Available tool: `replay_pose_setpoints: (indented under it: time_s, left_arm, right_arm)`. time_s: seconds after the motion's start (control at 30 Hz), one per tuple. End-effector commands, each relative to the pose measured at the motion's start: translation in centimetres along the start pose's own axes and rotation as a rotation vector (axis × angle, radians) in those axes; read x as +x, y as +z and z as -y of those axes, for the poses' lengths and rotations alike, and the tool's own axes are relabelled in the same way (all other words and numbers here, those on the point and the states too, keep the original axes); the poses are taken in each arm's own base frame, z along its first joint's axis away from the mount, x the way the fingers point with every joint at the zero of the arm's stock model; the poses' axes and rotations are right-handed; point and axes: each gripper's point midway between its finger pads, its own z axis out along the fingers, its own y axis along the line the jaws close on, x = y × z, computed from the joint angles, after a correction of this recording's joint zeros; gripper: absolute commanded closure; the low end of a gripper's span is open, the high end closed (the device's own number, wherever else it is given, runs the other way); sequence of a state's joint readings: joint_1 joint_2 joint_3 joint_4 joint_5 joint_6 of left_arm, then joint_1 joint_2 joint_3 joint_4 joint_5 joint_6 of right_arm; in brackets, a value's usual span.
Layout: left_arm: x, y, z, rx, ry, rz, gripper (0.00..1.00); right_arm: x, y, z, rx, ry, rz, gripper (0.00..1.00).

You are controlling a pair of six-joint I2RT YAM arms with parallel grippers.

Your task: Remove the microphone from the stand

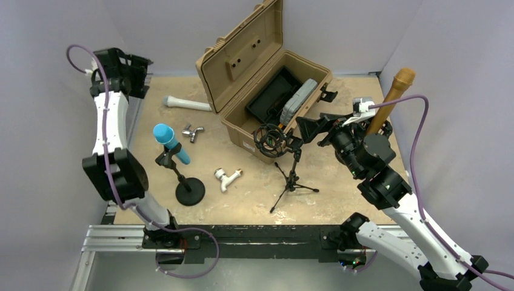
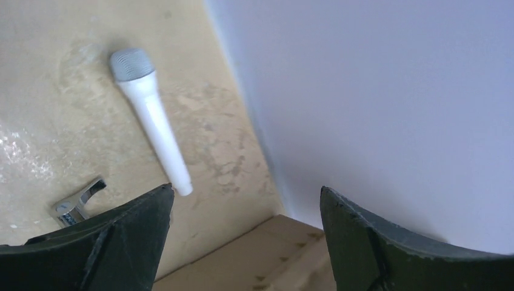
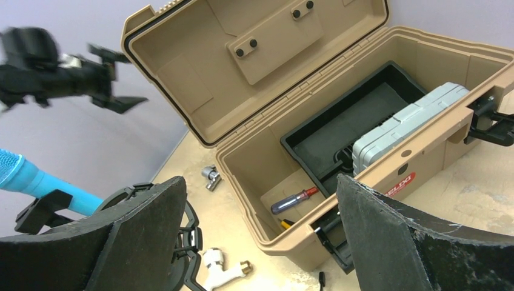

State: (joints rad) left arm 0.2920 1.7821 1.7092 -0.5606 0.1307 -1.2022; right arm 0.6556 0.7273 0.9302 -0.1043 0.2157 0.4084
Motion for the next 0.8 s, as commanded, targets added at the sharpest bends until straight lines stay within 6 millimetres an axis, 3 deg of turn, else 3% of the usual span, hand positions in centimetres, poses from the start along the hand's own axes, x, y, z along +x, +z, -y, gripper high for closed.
replay_pose_setpoints:
  time_s: [0.0,0.1,0.2,0.27,0.37,0.43,0.53,0.63,0.77]
  left_arm:
    - [-2.6,-10.9,6.7,0.227,0.216,0.171,0.12]
    - [-3.3,-17.8,9.1,0.348,0.331,0.291,0.12]
    - [-1.3,-24.3,11.6,0.525,0.477,0.348,0.12]
    - [2.3,-28.1,13.5,0.67,0.617,0.336,0.13]
    - [9.8,-32.4,14.9,0.901,0.776,0.161,0.13]
    - [15.2,-34.7,14.9,1.061,0.858,-0.021,0.13]
    - [22.5,-37.3,12.9,1.211,0.99,-0.243,0.12]
    - [27.5,-38.7,10.4,1.281,1.081,-0.398,0.13]
    - [33.0,-38.7,7.1,1.297,1.173,-0.555,0.13]
  right_arm:
    - [-2.4,0.0,-1.1,-0.034,-0.019,0.059,0.07]
    - [-2.6,-0.1,-1.0,-0.031,-0.02,0.067,0.07]
    - [-2.4,-0.2,-0.8,-0.026,-0.024,0.067,0.08]
    - [-2.0,-0.1,-0.7,-0.024,-0.029,0.059,0.08]
    - [-1.5,-0.2,-0.6,-0.026,-0.037,0.044,0.08]
    - [-1.4,-0.5,-0.6,-0.03,-0.038,0.038,0.07]
    - [-1.3,-1.4,-0.5,-0.032,-0.023,0.024,0.07]
    - [-1.1,-2.9,-0.6,-0.037,0.026,0.002,0.07]
    - [0.0,-5.1,0.0,-0.001,0.121,-0.075,0.08]
